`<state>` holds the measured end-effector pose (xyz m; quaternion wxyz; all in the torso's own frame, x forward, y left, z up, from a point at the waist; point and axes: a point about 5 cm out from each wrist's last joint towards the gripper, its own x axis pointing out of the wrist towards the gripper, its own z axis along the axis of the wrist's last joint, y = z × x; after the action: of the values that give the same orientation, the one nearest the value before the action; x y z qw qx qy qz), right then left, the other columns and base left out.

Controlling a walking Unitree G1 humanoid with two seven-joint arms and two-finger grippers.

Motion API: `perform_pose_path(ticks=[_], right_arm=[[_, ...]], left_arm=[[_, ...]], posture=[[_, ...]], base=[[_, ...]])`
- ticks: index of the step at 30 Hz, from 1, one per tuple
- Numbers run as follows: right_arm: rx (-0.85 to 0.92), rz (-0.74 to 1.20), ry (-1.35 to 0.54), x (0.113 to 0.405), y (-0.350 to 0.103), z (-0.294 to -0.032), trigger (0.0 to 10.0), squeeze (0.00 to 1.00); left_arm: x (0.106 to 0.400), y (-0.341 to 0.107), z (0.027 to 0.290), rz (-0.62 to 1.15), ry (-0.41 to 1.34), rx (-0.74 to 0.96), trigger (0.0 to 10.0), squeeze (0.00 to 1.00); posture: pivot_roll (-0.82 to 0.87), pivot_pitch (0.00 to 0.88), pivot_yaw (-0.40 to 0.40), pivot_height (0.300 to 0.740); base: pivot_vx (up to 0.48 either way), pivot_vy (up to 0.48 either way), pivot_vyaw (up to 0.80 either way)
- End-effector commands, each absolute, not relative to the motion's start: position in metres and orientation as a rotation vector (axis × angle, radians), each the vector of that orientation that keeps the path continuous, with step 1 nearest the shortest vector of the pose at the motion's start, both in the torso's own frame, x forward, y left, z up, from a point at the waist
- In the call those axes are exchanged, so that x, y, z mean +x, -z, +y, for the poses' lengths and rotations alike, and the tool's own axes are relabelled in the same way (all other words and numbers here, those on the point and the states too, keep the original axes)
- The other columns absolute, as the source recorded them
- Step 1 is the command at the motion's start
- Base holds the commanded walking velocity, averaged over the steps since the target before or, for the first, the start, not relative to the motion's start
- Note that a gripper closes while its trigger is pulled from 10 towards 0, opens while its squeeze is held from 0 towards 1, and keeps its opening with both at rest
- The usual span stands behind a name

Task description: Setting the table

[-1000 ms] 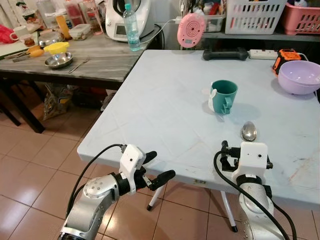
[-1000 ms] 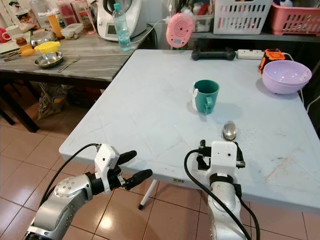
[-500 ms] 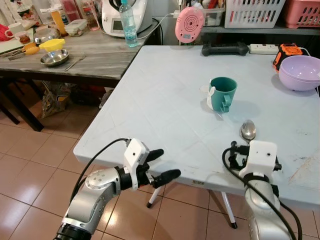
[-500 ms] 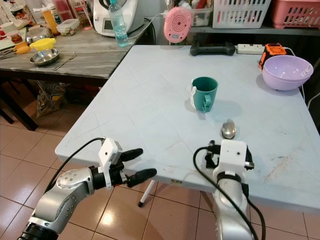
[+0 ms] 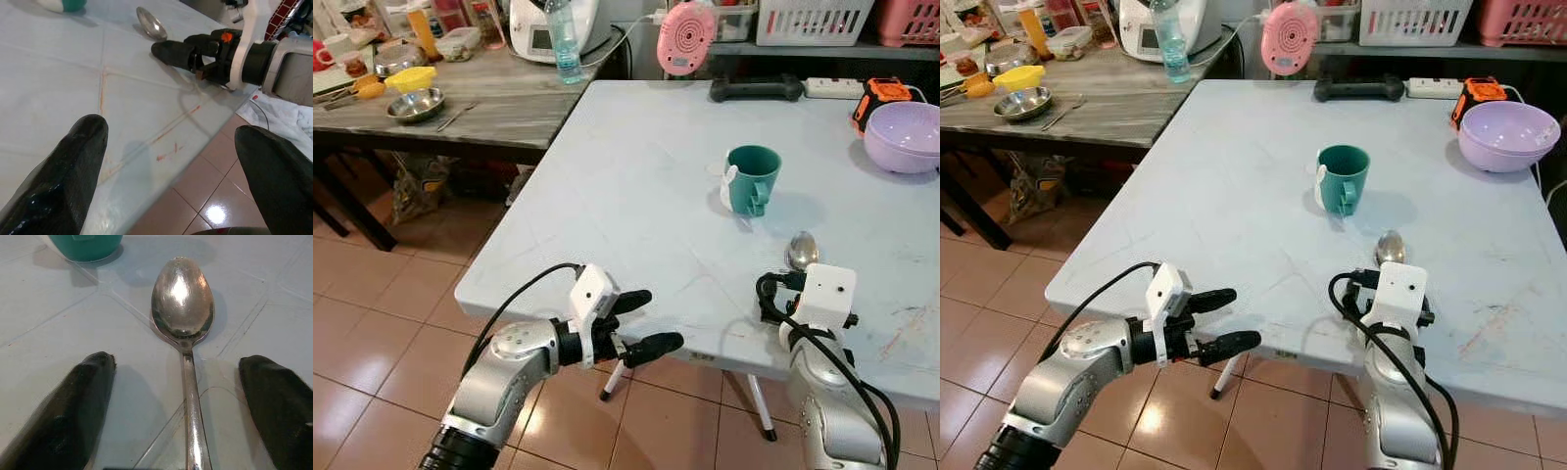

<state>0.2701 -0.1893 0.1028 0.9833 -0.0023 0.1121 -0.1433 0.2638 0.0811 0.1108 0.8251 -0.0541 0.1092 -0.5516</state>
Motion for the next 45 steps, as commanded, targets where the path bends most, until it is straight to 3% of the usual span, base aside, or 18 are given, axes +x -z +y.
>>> perform_pose_path(ticks=[1, 22, 45], right_arm=[[0.018, 0.325, 0.265, 0.265, -0.083, -0.185, 0.0, 0.0], [0.065, 0.507, 0.253, 0.239, -0.063, -0.177, 0.0, 0.0], [0.103, 0.56, 0.279, 0.231, -0.057, -0.178, 0.0, 0.0]], left_arm=[[0.265, -0.114, 0.081, 0.225, 1.169, -0.102, 10.0, 0.0], [0.262, -0.114, 0.082, 0.243, 1.179, -0.094, 10.0, 0.0], [0.26, -0.111, 0.082, 0.266, 1.192, -0.099, 10.0, 0.0]], posture=[[-0.15, 0.091, 0.099, 0.74], [-0.16, 0.081, 0.099, 0.74], [-0.15, 0.085, 0.101, 0.74]], base=[[0.0, 0.0, 0.0], [0.0, 0.0, 0.0], [0.0, 0.0, 0.0]])
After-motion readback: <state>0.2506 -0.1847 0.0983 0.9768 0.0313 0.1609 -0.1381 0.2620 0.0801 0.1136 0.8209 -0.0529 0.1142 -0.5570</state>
